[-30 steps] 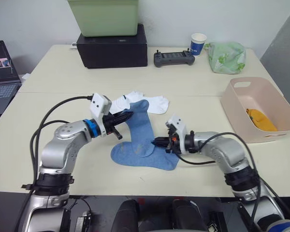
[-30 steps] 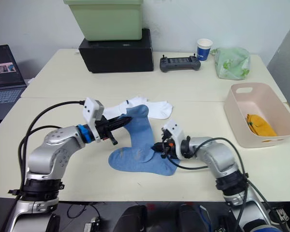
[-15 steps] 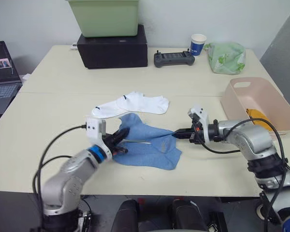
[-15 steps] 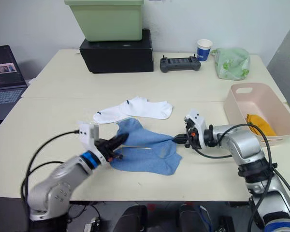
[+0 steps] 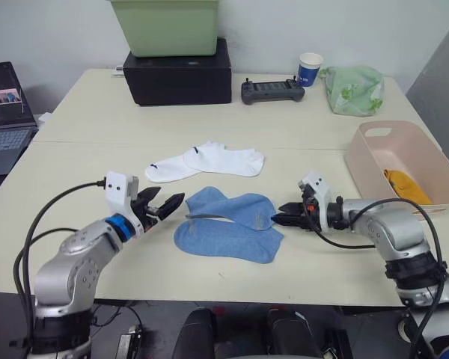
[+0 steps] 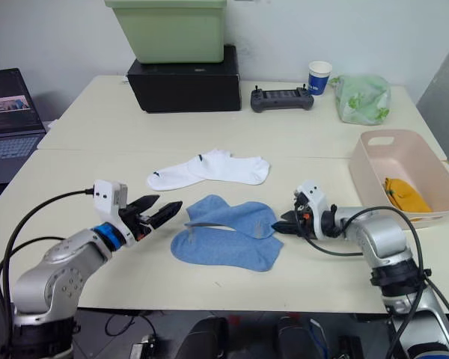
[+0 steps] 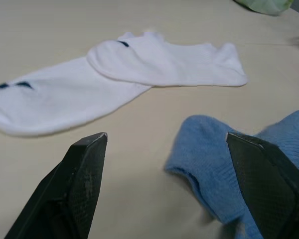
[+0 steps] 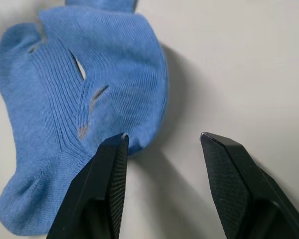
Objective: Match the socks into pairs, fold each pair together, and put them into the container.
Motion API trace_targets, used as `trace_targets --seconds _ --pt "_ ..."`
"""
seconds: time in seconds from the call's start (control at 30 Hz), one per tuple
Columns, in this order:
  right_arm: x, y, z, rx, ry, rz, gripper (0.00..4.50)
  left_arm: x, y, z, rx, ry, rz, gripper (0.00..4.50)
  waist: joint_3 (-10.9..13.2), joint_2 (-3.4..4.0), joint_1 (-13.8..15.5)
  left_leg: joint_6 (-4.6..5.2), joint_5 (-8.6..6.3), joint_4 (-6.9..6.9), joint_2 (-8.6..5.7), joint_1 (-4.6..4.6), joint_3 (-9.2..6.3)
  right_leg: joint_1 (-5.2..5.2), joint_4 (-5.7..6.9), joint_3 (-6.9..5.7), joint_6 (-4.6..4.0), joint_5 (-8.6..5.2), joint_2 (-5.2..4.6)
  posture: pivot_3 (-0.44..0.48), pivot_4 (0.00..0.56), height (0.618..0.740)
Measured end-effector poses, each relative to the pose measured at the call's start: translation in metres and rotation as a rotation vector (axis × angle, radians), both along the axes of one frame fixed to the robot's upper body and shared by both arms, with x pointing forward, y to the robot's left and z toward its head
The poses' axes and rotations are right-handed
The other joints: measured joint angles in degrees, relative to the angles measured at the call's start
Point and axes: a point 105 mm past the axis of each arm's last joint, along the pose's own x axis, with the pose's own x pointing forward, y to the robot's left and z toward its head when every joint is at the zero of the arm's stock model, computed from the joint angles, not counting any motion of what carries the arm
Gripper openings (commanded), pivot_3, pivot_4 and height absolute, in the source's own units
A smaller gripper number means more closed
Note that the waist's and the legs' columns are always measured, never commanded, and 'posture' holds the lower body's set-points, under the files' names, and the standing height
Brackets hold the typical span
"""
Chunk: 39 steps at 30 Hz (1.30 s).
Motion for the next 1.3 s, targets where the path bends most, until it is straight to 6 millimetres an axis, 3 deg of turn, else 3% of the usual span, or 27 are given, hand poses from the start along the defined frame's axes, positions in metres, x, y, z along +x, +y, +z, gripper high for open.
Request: trace_targets --seconds 0.17,0.2,0.3,0.43,0.6,0.9,1.07,1.23,1.3 --pt "-0.002 0.014 0.001 0.054 0.003 -0.054 2.46 0.016 -0.015 -0.018 0.076 0.052 -0.097 3.95 0.0 -0.01 0.0 0.00 0.00 -0.03 0.06 0.00 -0.05 -0.04 0.00 0.01 0.00 0.00 0.01 0.000 0.150 0.740" --pt "-0.001 0.015 0.001 0.060 0.003 -0.068 2.29 0.018 -0.017 -0.022 0.100 0.062 -0.110 3.78 0.0 -0.01 -0.1 0.00 0.00 -0.04 0.07 0.00 -0.04 -0.04 0.01 0.01 0.00 0.00 0.01 0.000 0.150 0.740" --pt "0.000 0.016 0.003 0.071 0.000 -0.084 1.51 0.021 -0.020 -0.037 0.196 0.090 -0.173 3.05 0.0 -0.01 -0.1 0.00 0.00 -0.05 0.07 0.00 -0.02 -0.07 0.01 0.01 0.00 0.00 0.02 0.000 0.150 0.740" --pt "0.001 0.016 0.007 0.073 -0.016 -0.085 0.10 0.022 -0.017 -0.038 0.220 0.089 -0.203 1.75 0.0 -0.01 -0.1 0.00 0.00 -0.04 0.07 0.00 -0.02 -0.06 0.01 0.01 0.00 0.00 0.00 0.000 0.150 0.740" --pt "0.001 0.016 0.016 0.090 -0.042 -0.088 0.00 0.021 -0.018 -0.038 0.217 0.088 -0.225 0.06 0.0 -0.01 -0.1 0.01 0.00 -0.04 0.07 0.00 -0.03 -0.06 0.01 0.03 0.00 0.00 0.00 0.000 0.150 0.740" --pt "0.006 0.014 0.027 0.116 -0.073 -0.113 0.00 0.021 -0.015 -0.034 0.169 0.110 -0.199 0.01 0.0 -0.01 -0.1 0.01 0.00 -0.04 0.09 -0.01 -0.04 -0.06 0.02 0.03 0.00 0.00 0.00 0.000 0.150 0.740" --pt "0.008 0.017 0.042 0.126 -0.116 -0.091 0.00 0.018 -0.015 -0.008 0.028 0.089 -0.175 0.01 0.0 -0.01 -0.1 0.01 0.00 -0.03 0.09 -0.03 -0.06 -0.06 0.02 0.03 0.00 0.00 -0.01 0.000 0.150 0.740" --pt "0.012 0.019 0.057 0.126 -0.163 -0.076 0.00 0.002 -0.021 0.012 -0.074 0.097 -0.200 0.01 0.0 -0.01 -0.2 0.01 0.00 -0.03 0.10 -0.02 -0.07 -0.07 0.02 0.05 0.00 0.00 -0.01 0.000 0.150 0.740" --pt "0.022 0.018 0.065 0.127 -0.171 -0.081 0.00 -0.016 -0.028 0.010 -0.094 0.138 -0.223 0.01 0.0 0.00 -0.6 0.00 0.00 -0.03 0.09 -0.02 -0.01 -0.07 0.03 0.11 0.00 0.00 -0.04 0.000 0.150 0.740"
